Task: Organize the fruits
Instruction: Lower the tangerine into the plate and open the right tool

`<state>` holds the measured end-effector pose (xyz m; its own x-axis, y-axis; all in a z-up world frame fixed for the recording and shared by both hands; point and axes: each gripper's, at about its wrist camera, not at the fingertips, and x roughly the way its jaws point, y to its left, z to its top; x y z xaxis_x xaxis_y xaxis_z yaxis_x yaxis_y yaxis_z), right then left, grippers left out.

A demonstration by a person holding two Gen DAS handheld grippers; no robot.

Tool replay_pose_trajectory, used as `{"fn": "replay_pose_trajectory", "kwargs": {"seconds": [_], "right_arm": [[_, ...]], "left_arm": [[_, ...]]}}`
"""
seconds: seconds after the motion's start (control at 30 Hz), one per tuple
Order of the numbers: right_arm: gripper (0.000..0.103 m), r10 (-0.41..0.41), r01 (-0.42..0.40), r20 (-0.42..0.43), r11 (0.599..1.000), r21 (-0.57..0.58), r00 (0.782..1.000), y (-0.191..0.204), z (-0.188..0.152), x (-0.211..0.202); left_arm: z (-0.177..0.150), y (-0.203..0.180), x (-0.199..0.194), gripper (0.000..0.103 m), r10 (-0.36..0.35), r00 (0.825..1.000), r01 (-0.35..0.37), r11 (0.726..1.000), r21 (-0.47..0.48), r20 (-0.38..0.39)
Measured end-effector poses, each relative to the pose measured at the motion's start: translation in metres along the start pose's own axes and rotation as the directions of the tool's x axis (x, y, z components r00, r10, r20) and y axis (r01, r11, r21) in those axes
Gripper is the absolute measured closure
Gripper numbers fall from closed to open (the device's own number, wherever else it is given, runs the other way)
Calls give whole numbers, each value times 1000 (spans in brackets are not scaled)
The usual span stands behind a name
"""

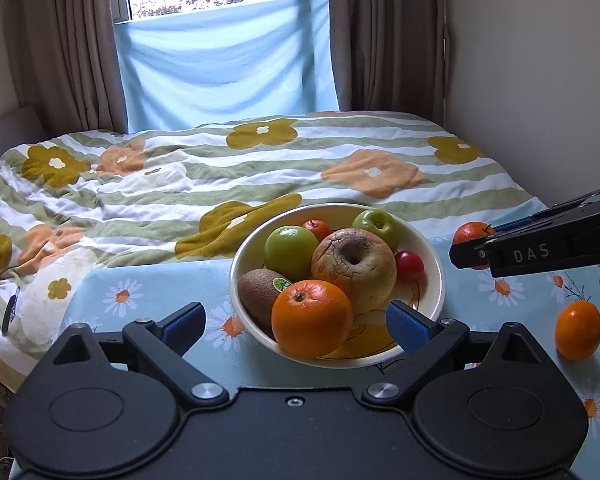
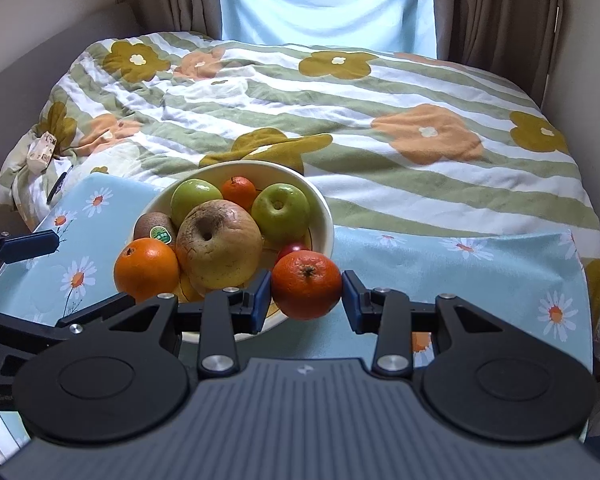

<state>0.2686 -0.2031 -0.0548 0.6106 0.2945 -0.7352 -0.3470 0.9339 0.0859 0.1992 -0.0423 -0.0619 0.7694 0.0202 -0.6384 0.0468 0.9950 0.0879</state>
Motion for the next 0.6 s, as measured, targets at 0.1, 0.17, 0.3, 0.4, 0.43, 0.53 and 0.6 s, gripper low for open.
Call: {"fn": "replay_pose_trajectory", "kwargs": {"seconds": [0.1,0.17,0.3,0.4,0.43,0.53,0.6], "right_arm": [[50,17,-17,-3,1000,-20,1000,8,2,3],[50,26,-26,-6,999,-36,1000,12,3,6],[50,39,-40,-19,997,-69,999,20,2,12],[50,42,-45,-31,995,-94,999,26,0,20],[50,45,-48,-33,994,-101,998,27,-1,23],[50,52,-56,-38,990,-126,998,31,-4,31],[50,48,-55,-49,989,-139,998,33,-7,36]], "left_arm": [[-2,6,-10,4,19,1000,-19,1000,-21,7],[-3,9,-15,4,29,1000,-29,999,-36,12],[-7,17,-27,4,43,999,-42,997,-63,20],[-10,20,-34,4,60,998,-58,995,-76,22],[-11,22,-35,4,64,998,-62,995,-80,23],[-15,25,-38,4,73,997,-71,993,-90,16],[-18,28,-39,4,76,997,-74,992,-97,13]]}}
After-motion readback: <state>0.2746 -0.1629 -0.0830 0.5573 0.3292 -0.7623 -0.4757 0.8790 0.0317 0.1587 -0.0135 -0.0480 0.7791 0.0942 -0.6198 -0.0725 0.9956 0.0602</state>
